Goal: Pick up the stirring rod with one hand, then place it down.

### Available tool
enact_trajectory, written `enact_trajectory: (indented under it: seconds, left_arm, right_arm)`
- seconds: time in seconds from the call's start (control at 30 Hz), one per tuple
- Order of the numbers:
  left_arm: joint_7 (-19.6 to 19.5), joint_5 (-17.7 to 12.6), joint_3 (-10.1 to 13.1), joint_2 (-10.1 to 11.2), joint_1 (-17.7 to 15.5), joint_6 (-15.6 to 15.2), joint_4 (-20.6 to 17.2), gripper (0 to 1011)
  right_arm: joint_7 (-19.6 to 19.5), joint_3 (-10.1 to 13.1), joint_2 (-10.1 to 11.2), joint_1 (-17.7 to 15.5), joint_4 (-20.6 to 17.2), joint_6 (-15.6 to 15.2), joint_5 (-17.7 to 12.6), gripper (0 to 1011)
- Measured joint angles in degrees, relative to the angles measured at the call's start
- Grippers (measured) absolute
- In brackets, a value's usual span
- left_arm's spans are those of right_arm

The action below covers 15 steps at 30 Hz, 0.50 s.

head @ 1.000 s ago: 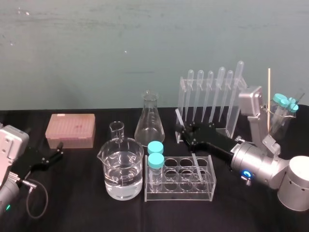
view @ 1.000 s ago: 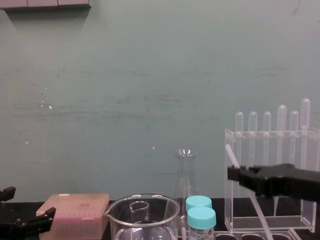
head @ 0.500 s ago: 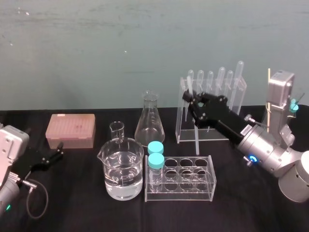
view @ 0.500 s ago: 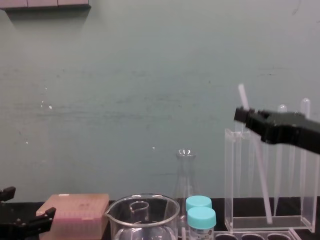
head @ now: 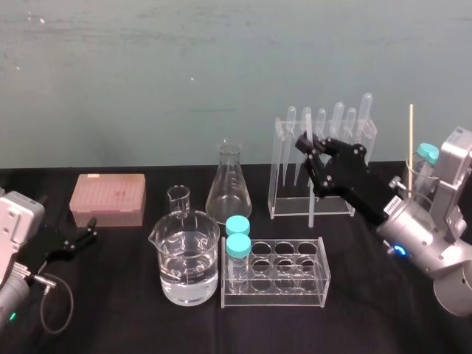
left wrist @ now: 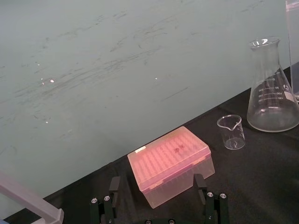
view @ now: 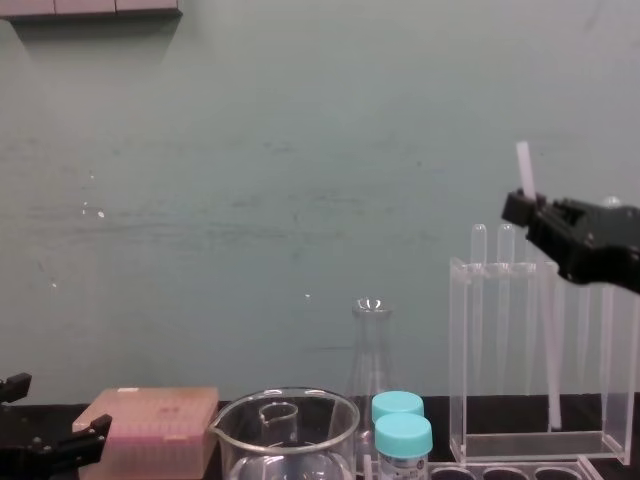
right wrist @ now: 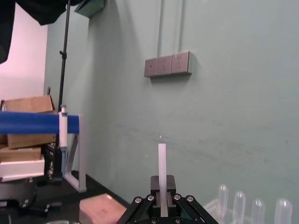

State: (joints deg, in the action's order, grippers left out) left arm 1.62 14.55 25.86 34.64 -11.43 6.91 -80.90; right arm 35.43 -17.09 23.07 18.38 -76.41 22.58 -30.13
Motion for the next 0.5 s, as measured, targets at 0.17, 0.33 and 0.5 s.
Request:
enact_trajectory:
  seconds: [0.17, 0.33, 0.5]
  left_arm:
    - [0.0, 0.0, 0.0, 0.0, 0.0, 0.0, 0.0, 1000]
    - [0.0, 0.0, 0.0, 0.0, 0.0, 0.0, 0.0, 1000]
    - [0.0, 0.0, 0.0, 0.0, 0.0, 0.0, 0.0, 1000]
  right_arm:
    - [0.74, 0.52, -0.15, -0.26, 1.4, 0.46, 0.31, 69]
    - [0.77, 0.64, -0.19, -0.32, 1.55, 0.56, 0.48, 70]
    - [0.8, 0.58, -0.18, -0.31, 1.5, 0.58, 0.47, 70]
